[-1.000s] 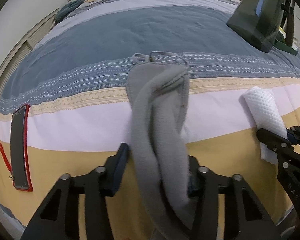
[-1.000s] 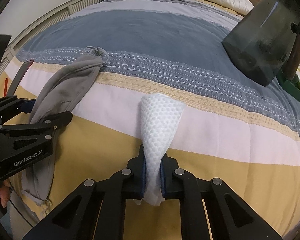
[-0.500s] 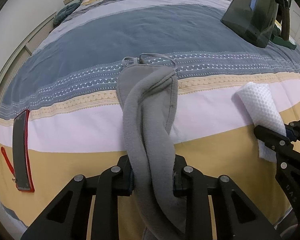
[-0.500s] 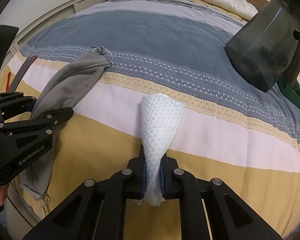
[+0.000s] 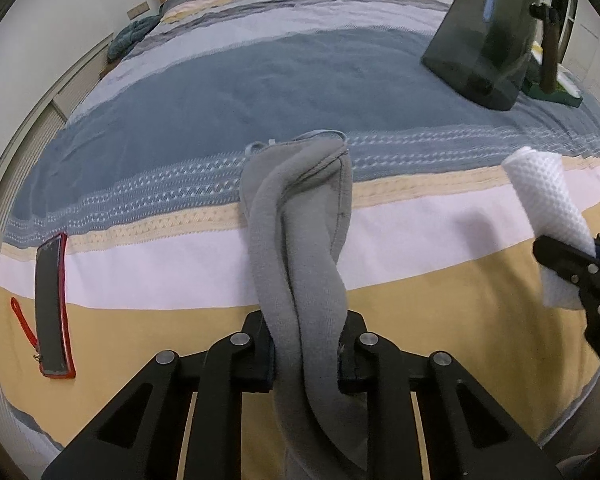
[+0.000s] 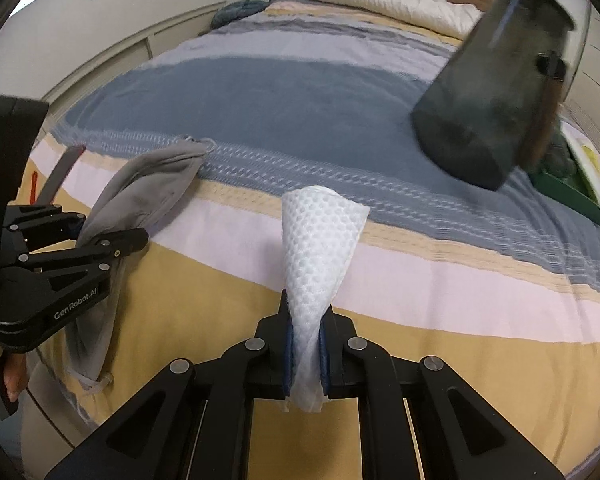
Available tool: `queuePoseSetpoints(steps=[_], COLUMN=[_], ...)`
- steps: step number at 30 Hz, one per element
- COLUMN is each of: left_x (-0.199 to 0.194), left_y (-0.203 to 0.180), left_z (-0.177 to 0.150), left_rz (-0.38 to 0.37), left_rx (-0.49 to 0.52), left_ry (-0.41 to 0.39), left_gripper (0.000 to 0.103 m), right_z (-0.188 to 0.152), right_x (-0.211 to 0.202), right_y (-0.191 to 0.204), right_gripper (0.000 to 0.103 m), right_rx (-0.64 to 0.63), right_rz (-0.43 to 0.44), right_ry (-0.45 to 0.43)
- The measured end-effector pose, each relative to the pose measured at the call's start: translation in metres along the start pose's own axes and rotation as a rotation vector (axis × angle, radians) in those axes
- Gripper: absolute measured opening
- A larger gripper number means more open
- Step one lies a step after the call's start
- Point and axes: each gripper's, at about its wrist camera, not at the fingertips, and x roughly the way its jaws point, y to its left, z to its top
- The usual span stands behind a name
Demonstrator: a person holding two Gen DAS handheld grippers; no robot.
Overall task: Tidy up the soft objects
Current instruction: 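Close left tool on the grey cloth while right tool grasps the white mesh cloth, then lift and carry the grey cloth and white cloth with both tools to the tray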
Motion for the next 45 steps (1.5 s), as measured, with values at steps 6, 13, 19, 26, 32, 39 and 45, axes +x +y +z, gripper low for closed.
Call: queuePoseSetpoints(steps=[6, 13, 19, 26, 32, 39, 45], left_x=[-0.028, -0.06, -0.083, -0.096, -0.087, -0.063, -0.014], left_y=[-0.032, -0.091, -0.154, -0.228, -0.277, -0.323, -0.343], left_z=[0.007, 0.016, 0.035, 0.085, 0.151, 0.236, 0.312], left_rz=[-0.036, -0.111, -0.211, -0.327, -0.385, -0.421, -0.485], left_rx=[0.028, 0.103, 0.184, 0.217, 0.169, 0.094, -0.018], left_ry=[-0.031, -0.07, -0.1, -0.135, -0.178, -0.221, -0.188], left_gripper=[0.016, 0.016, 0.016, 0.016, 0.016, 0.016, 0.017], right_z=[-0.012, -0.038, -0.061, -0.06, -0.034, 0.02, 0.068], right_x=[-0.038, -0.083, -0.113, -0.138, -0.138, -0.111, -0.073], right_y=[-0.038, -0.095, -0.163, -0.24, -0.295, -0.355, -0.398], right_gripper=[0.009, 0.009, 0.009, 0.009, 0.009, 0.009, 0.009], right_rx=[0.047, 0.111, 0.188, 0.232, 0.224, 0.196, 0.16], right_rz=[-0.019, -0.069, -0.157, -0.251, -0.304, -0.305, -0.26], right_ry=[-0.039, -0.082, -0.093, -0.13, -0.166, -0.187, -0.182])
